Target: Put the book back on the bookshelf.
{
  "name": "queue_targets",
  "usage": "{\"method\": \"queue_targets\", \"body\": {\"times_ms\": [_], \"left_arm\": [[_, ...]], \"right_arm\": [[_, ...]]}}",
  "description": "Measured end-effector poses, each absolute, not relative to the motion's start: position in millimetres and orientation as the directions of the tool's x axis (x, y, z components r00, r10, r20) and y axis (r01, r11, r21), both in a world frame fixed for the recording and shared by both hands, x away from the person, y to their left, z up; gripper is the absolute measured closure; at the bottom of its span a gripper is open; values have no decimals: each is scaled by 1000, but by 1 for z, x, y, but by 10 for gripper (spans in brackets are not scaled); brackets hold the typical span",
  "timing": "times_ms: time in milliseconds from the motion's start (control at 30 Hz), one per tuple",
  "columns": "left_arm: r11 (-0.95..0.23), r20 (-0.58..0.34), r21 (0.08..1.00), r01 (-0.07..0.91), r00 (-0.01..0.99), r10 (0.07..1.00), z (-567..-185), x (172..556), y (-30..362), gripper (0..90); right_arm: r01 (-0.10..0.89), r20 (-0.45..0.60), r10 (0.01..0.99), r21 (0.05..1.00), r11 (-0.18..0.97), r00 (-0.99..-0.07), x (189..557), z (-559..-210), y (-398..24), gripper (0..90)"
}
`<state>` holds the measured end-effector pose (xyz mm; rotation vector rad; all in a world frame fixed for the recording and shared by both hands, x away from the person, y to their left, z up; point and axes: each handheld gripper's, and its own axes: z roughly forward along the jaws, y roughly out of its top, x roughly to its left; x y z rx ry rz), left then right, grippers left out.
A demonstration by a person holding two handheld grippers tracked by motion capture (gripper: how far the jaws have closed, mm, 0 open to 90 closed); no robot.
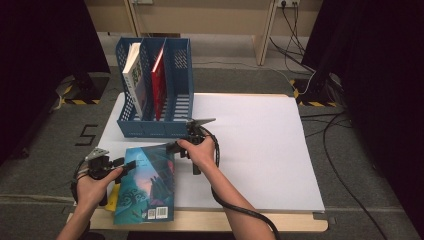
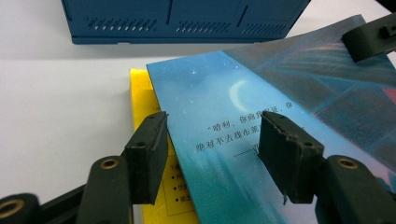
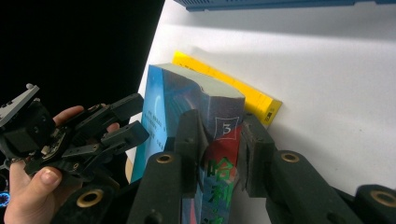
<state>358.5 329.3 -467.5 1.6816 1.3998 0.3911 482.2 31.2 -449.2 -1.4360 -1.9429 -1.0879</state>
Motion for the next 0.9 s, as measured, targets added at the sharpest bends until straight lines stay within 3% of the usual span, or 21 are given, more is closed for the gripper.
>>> {"method": "queue_targets", "body": {"times_ms": [900], "left_arm": [[33, -282, 817, 576, 349, 894, -448, 359, 321, 419]], "right_arm": [[906, 732, 558, 413, 90, -389, 479, -414, 24, 746]]}}
